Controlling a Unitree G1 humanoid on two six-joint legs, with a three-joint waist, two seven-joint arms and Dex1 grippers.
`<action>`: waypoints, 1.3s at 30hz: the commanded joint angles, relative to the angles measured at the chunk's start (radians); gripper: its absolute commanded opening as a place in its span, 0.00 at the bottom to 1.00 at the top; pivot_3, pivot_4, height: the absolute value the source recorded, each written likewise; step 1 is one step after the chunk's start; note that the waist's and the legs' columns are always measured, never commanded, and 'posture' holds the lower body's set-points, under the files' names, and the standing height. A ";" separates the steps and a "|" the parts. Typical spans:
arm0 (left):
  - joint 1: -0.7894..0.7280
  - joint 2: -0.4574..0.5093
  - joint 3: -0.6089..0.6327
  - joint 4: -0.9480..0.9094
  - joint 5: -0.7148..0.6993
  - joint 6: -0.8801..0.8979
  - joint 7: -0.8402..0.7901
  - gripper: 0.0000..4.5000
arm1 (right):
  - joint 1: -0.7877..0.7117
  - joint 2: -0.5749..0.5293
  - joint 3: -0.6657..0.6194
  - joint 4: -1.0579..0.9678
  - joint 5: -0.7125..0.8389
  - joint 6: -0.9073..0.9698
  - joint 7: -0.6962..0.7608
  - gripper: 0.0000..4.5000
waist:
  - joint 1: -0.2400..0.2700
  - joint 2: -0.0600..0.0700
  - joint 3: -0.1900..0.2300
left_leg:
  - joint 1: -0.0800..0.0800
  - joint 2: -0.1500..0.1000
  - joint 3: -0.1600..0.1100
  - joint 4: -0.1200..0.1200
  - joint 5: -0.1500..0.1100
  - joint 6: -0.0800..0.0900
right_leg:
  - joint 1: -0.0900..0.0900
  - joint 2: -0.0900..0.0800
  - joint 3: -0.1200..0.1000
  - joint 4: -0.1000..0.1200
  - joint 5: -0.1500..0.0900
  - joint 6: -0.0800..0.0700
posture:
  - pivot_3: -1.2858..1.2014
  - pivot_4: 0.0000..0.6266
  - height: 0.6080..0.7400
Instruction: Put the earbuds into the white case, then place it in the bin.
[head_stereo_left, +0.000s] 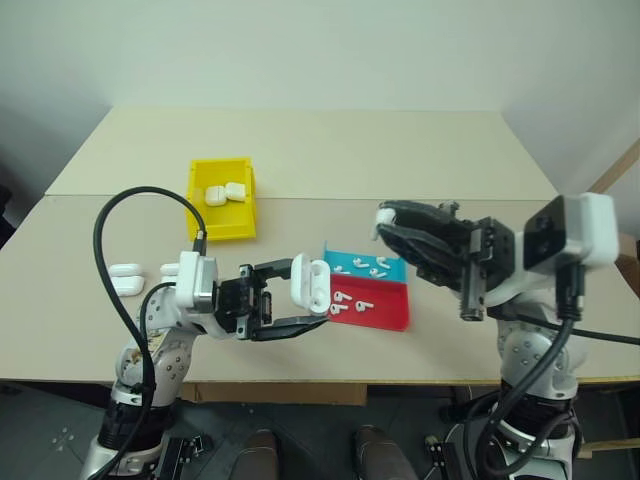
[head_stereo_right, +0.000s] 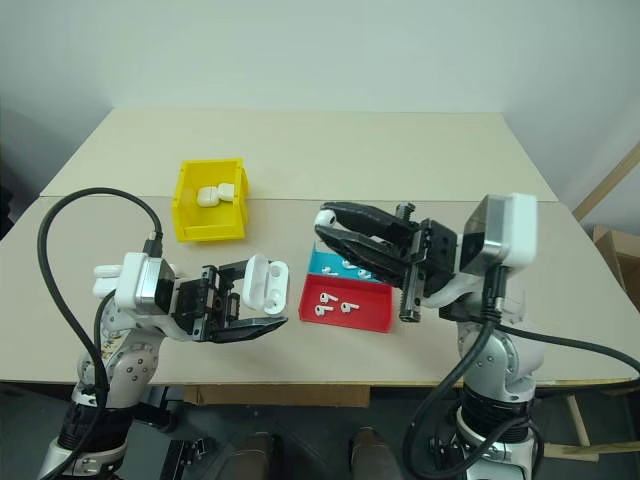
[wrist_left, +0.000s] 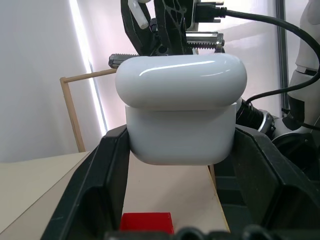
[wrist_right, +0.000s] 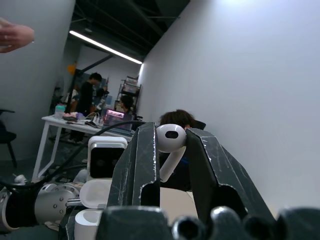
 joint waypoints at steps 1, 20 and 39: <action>-0.003 0.009 0.008 -0.035 -0.019 0.008 0.004 0.61 | -0.049 -0.014 0.034 0.046 -0.008 -0.084 0.046 0.14 | 0.000 0.000 0.000 | 0.000 0.000 0.000 0.000 0.000 0.000 | 0.000 0.000 0.000 0.000 0.000 0.000 | 0.52 0.24 1.00; -0.005 0.008 0.004 -0.054 -0.019 0.031 0.018 0.61 | -0.075 -0.030 0.182 0.158 -0.157 -0.343 0.080 0.14 | 0.001 0.000 0.000 | 0.000 0.000 0.000 0.000 0.000 0.000 | 0.000 0.000 0.000 0.000 0.000 0.000 | 0.52 0.24 1.00; -0.005 -0.001 0.005 -0.044 -0.015 0.022 0.009 0.61 | -0.059 -0.047 0.255 0.186 -0.179 -0.412 0.076 0.14 | 0.001 0.000 0.000 | 0.000 0.000 0.000 0.000 0.000 0.000 | 0.000 0.000 0.000 0.000 0.000 0.000 | 0.52 0.24 1.00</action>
